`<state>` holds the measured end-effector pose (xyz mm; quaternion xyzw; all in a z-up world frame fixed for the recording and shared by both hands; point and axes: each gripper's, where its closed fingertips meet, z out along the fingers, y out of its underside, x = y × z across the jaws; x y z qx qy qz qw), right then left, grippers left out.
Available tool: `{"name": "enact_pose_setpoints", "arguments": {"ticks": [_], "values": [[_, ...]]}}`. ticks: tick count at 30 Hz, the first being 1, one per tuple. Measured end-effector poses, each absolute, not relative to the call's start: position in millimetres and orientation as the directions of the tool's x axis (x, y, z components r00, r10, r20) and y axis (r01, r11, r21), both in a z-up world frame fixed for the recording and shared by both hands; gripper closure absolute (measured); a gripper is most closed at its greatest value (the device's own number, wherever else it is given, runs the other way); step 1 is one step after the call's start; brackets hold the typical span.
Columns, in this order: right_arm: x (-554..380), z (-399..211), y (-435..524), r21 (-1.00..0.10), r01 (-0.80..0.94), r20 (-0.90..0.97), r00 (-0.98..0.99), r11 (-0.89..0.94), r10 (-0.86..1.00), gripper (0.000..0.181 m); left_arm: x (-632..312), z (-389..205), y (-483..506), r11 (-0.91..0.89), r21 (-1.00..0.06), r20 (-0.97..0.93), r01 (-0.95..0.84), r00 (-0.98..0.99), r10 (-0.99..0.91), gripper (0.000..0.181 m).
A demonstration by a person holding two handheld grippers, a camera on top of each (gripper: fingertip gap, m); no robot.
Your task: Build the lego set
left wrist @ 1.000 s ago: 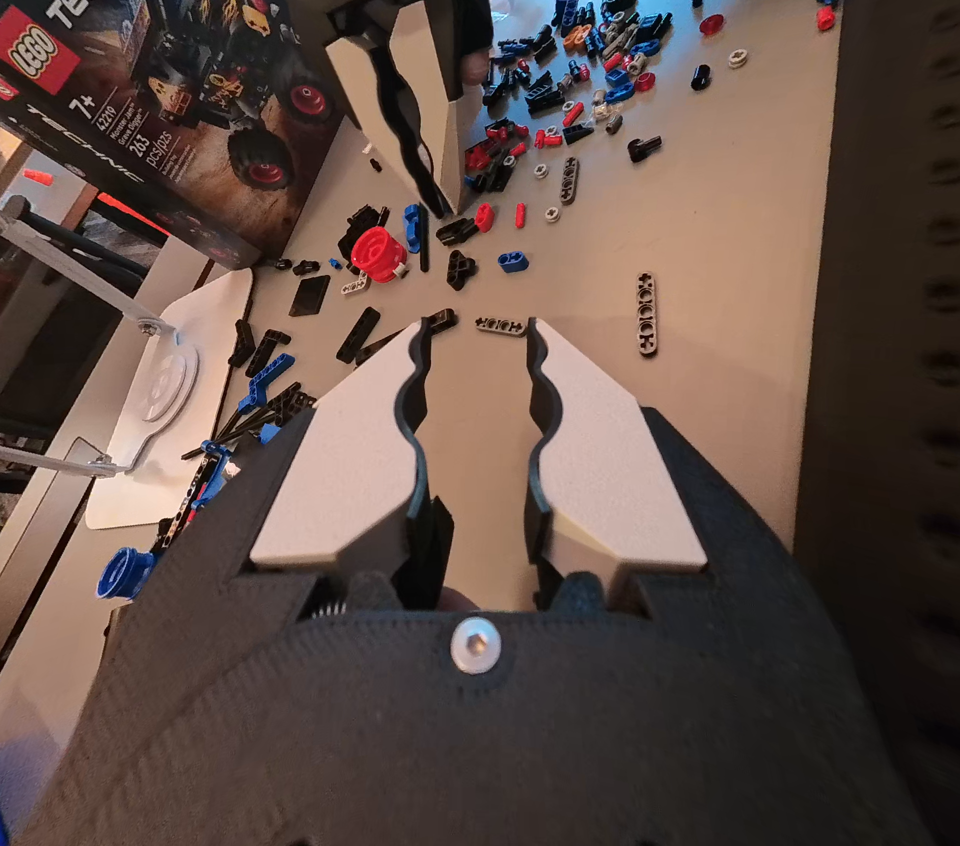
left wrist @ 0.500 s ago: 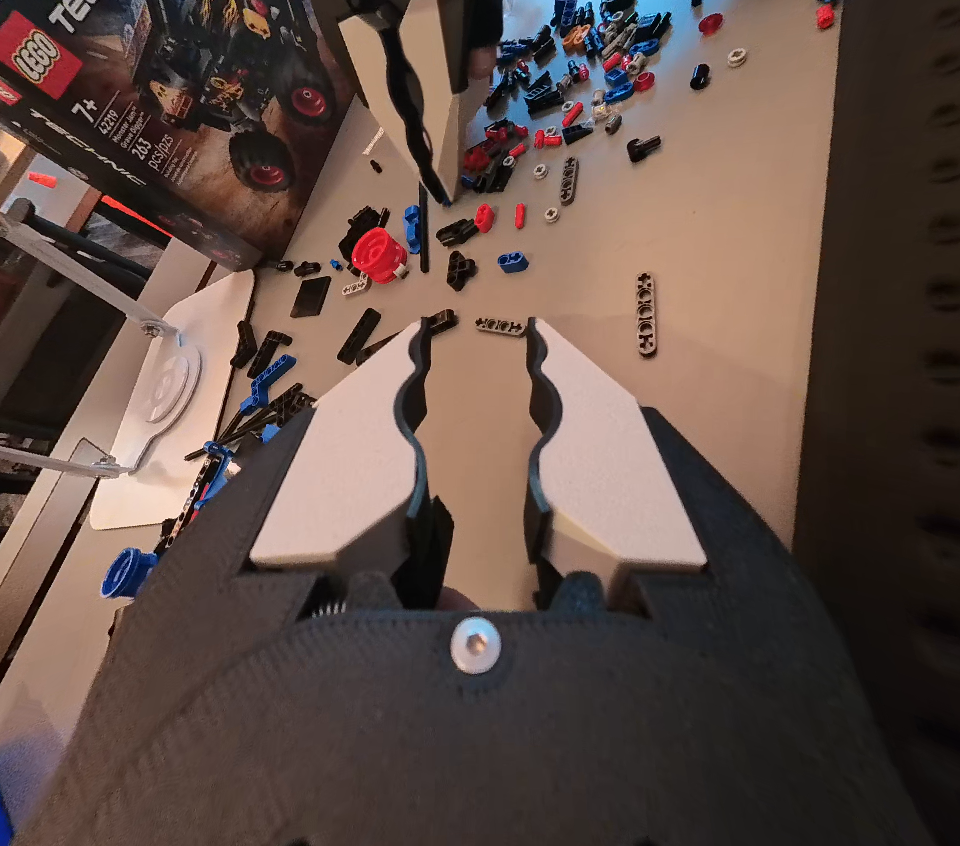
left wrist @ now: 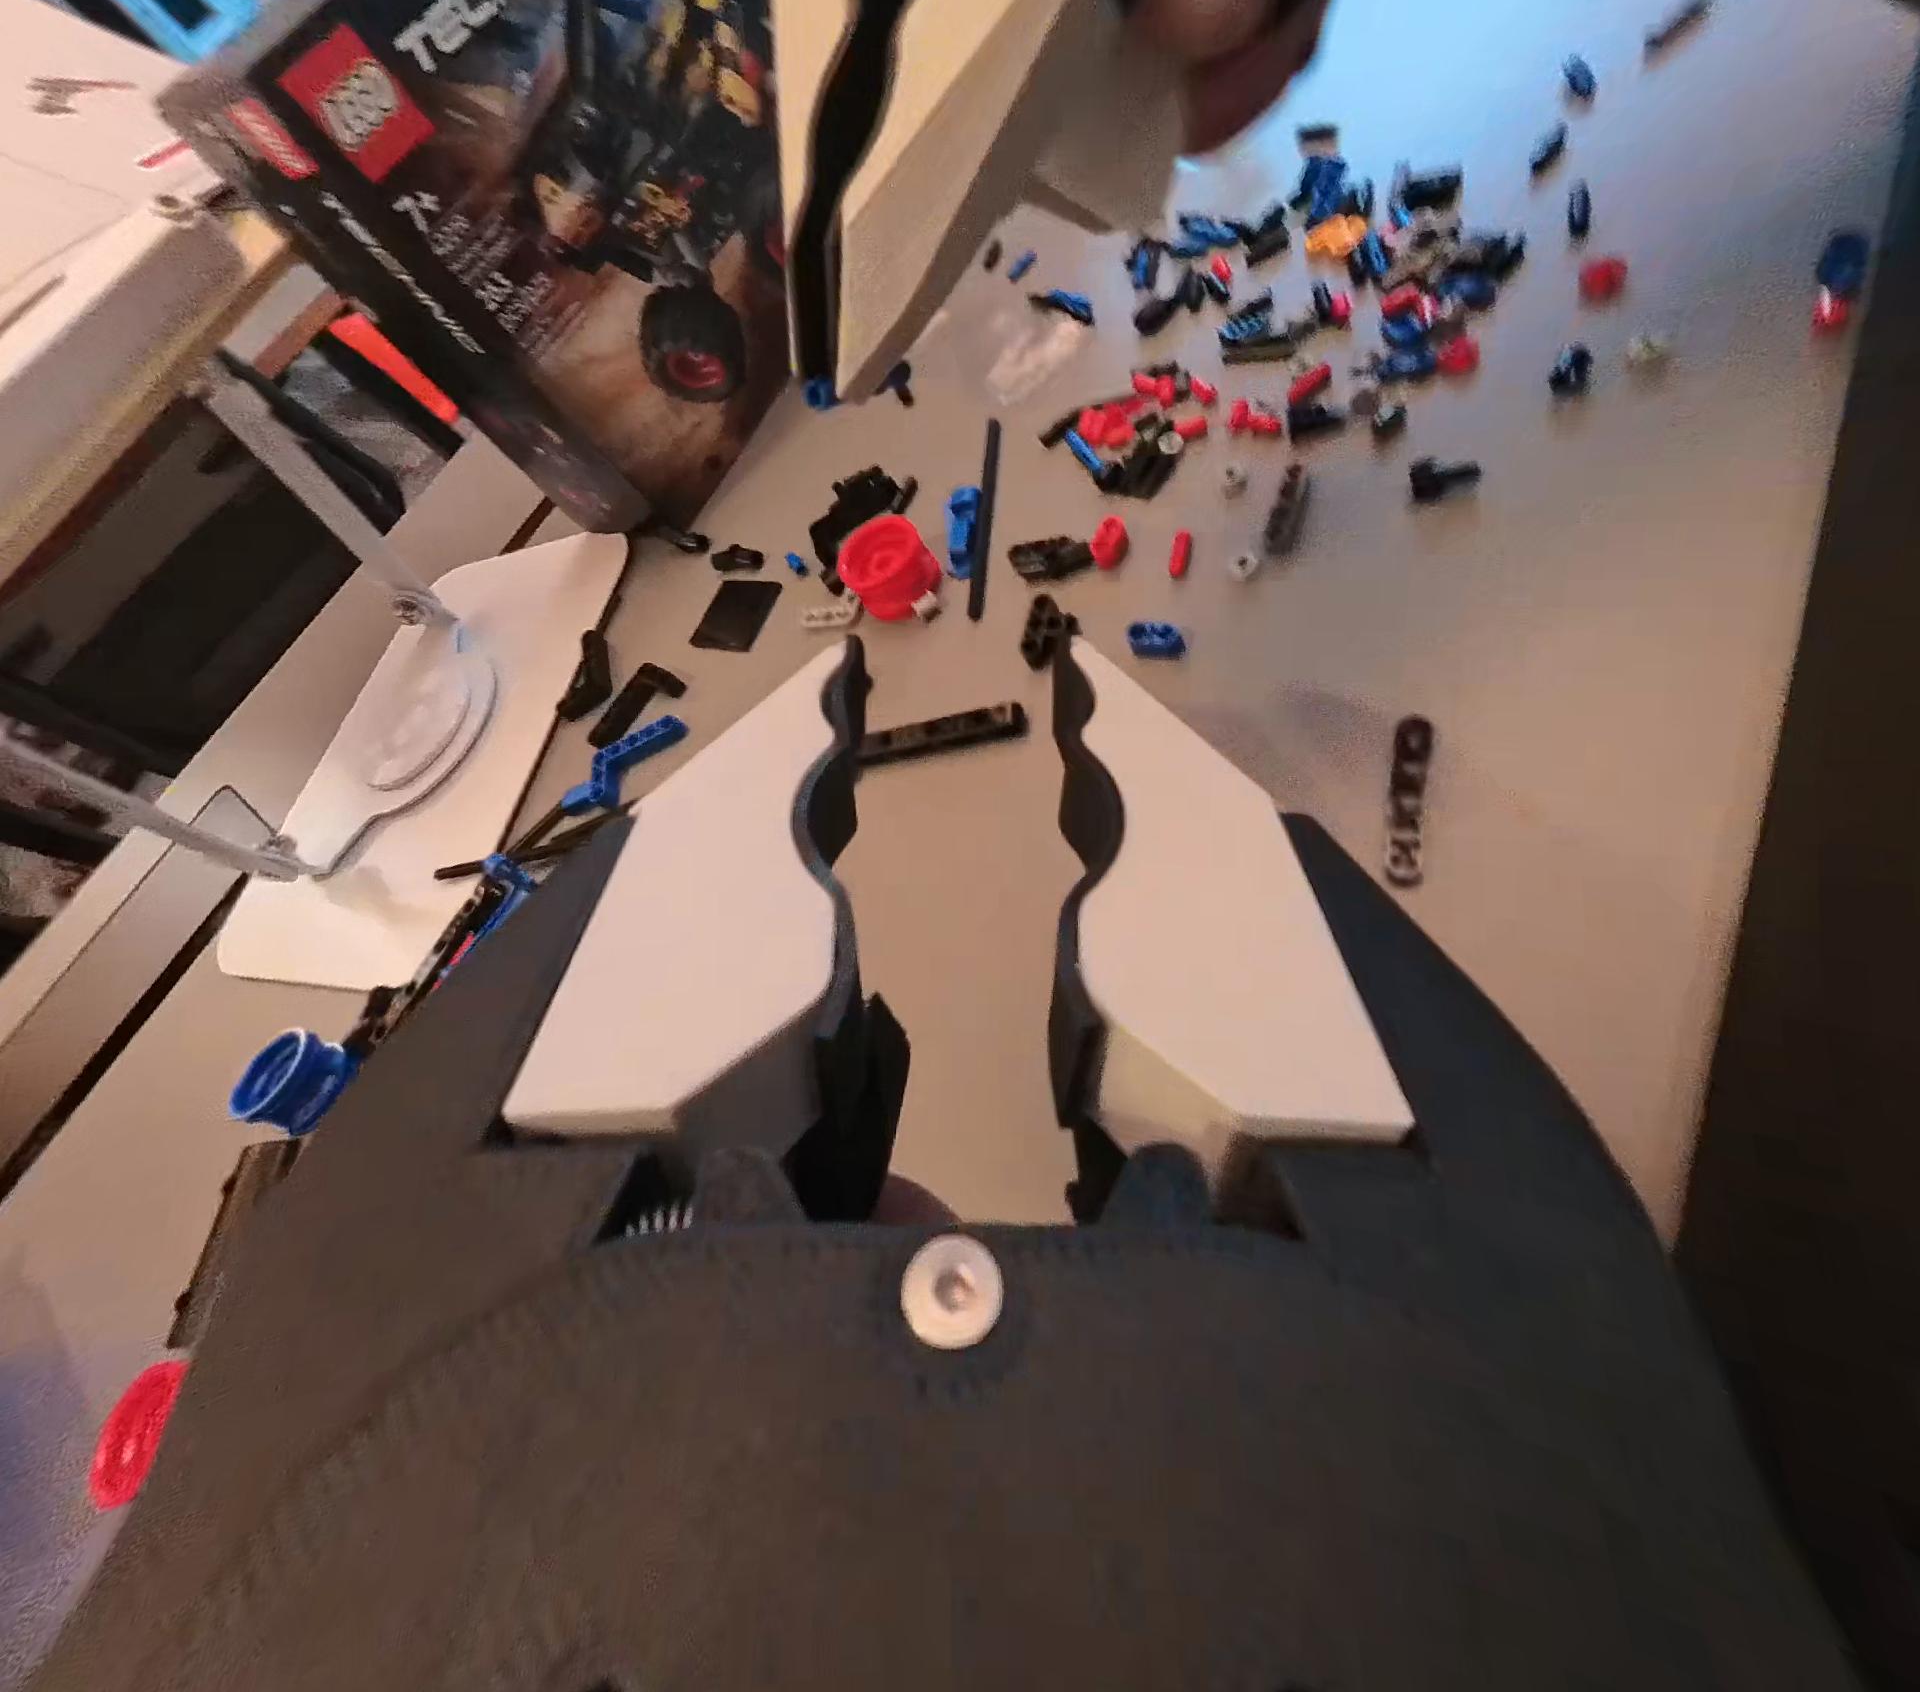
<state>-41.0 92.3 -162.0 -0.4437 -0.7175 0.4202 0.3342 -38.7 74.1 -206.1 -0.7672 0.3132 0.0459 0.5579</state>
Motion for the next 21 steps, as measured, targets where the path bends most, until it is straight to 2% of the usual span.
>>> {"name": "enact_pose_setpoints", "arguments": {"ticks": [3,8,10,13,18,21], "values": [[-46.8,-130.7,66.9,-0.974,0.218,-0.027,-0.400,0.067,0.916,0.180,-38.5,-192.8,79.7,-0.171,-0.886,-0.335,-0.431,0.850,-0.406,0.147],[-49.1,-120.2,51.9,-0.986,0.138,-0.147,-0.444,-0.095,0.884,0.180,-32.2,-166.3,80.2,-0.097,-0.960,-0.201,-0.263,0.886,-0.419,0.149],[-48.9,-121.2,50.0,-0.983,0.134,-0.176,-0.459,-0.127,0.871,0.181,-31.1,-159.5,79.9,-0.077,-0.973,-0.163,-0.216,0.888,-0.430,0.157],[-48.8,-120.8,50.5,-0.977,0.124,-0.213,-0.472,-0.175,0.856,0.180,-29.0,-158.9,79.1,-0.079,-0.982,-0.117,-0.172,0.879,-0.463,0.181],[-48.8,-124.4,49.8,-0.969,0.128,-0.246,-0.490,-0.210,0.836,0.180,-29.2,-152.5,77.6,-0.054,-0.993,-0.070,-0.109,0.871,-0.486,0.180],[-47.4,-122.9,47.3,-0.965,0.124,-0.260,-0.506,-0.229,0.822,0.180,-28.8,-149.7,77.6,-0.041,-0.995,-0.059,-0.090,0.870,-0.490,0.166]]}}
